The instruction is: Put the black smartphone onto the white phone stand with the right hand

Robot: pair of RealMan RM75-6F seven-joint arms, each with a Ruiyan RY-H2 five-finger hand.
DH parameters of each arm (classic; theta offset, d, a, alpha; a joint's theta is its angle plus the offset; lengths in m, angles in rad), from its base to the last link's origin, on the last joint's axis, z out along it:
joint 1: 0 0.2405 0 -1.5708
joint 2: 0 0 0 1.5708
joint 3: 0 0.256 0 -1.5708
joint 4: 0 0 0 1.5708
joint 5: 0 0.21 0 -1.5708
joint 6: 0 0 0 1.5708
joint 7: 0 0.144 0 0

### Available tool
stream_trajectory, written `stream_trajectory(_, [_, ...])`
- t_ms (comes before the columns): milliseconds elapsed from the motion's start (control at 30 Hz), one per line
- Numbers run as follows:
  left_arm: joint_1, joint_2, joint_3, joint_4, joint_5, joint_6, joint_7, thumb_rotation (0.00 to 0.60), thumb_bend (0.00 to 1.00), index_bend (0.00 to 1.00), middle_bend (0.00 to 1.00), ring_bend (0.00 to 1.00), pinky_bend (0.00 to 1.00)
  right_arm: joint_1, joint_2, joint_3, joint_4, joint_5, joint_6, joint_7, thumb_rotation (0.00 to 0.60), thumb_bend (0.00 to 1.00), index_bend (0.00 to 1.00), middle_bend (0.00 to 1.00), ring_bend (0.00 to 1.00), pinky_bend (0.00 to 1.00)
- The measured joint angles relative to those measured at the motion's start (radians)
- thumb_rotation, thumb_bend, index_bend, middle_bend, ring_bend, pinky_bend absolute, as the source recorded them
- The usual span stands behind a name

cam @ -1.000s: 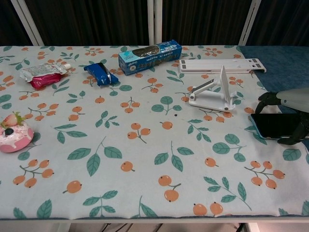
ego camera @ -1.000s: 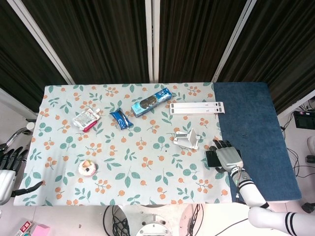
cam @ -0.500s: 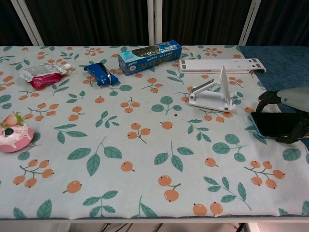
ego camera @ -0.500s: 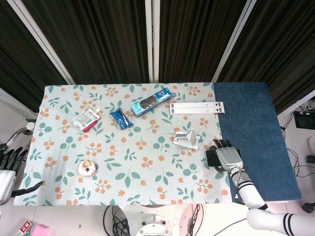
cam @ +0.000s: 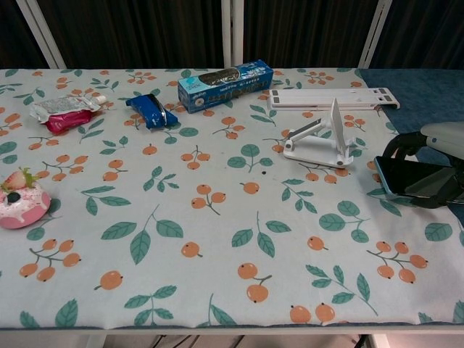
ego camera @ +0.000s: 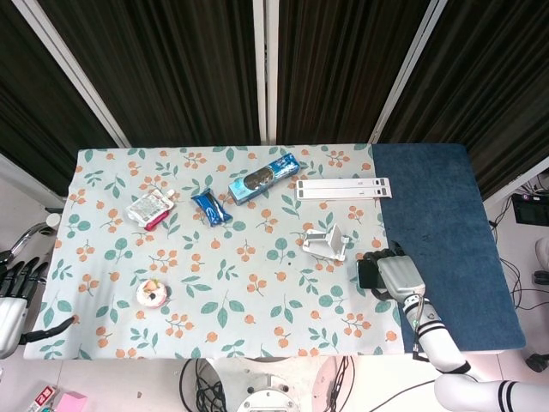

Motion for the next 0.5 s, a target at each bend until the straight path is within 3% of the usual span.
stream_trajectory(233, [0.000,-0.001,0.000,0.001,-0.001,-0.001,-0.001,0.160,0.01,0.05,0.04,0.00,0.12,-0.025,0.013,0.005,-0.003,-0.055,0.012,0.090,0.600,0.22,0.66,0.36,0.35,0.07])
stream_trajectory(500, [0.001,-0.005,0.001,0.005,0.000,-0.001,-0.004,0.160,0.01,0.05,0.04,0.00,0.12,-0.061,0.041,0.018,-0.006,-0.170,0.026,0.275,0.600,0.24,0.68,0.39,0.39,0.09])
